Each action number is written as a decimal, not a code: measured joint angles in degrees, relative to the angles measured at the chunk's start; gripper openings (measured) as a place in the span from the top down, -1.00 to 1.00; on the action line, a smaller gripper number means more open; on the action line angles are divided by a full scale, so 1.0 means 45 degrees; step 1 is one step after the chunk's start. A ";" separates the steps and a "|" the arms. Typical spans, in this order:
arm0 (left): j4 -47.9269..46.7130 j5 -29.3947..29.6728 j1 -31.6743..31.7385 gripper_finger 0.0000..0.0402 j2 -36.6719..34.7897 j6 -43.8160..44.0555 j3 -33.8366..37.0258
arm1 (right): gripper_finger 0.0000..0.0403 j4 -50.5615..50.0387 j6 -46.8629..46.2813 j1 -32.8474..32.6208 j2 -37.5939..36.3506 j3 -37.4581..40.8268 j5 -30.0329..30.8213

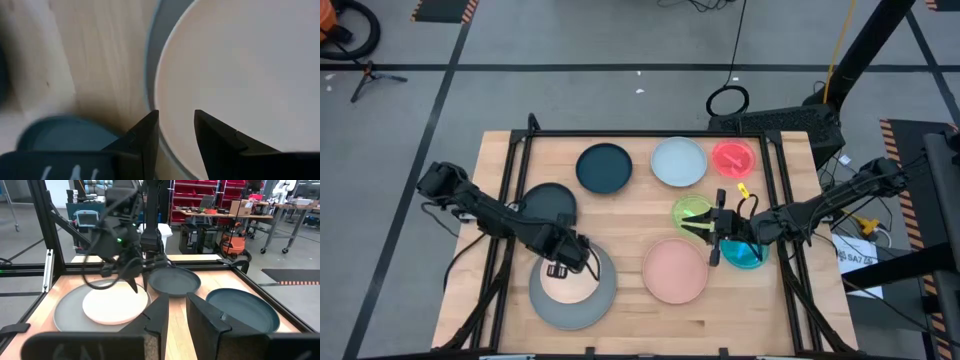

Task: Stack plastic plates
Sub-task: Remove the light orange plate from the gray plate, then stack the bottom blue plate on top of the gray plate, then stack the top blue plate on top of the bottom blue plate

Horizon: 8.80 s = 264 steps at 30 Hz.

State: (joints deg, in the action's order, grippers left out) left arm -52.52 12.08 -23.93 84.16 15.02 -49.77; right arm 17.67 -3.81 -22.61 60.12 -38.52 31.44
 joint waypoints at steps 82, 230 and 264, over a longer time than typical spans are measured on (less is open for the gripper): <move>0.4106 0.0607 0.6630 1.00 0.0330 -0.2580 -0.2085 | 0.70 0.0147 0.0036 0.0005 0.0000 0.0000 0.0010; 0.1802 1.2078 -0.4345 0.63 -0.6748 0.0037 0.1071 | 0.70 -0.5293 -0.4314 0.4582 0.4749 -0.5451 -0.0294; -0.1442 1.2759 -0.3705 0.63 -0.7146 0.0800 0.1101 | 0.22 -1.0889 -0.4287 1.1360 1.4789 -1.6913 -0.6044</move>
State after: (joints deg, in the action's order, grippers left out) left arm -59.00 69.49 -40.60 52.01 18.62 -44.82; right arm -31.33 -23.11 28.51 126.67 -114.63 4.24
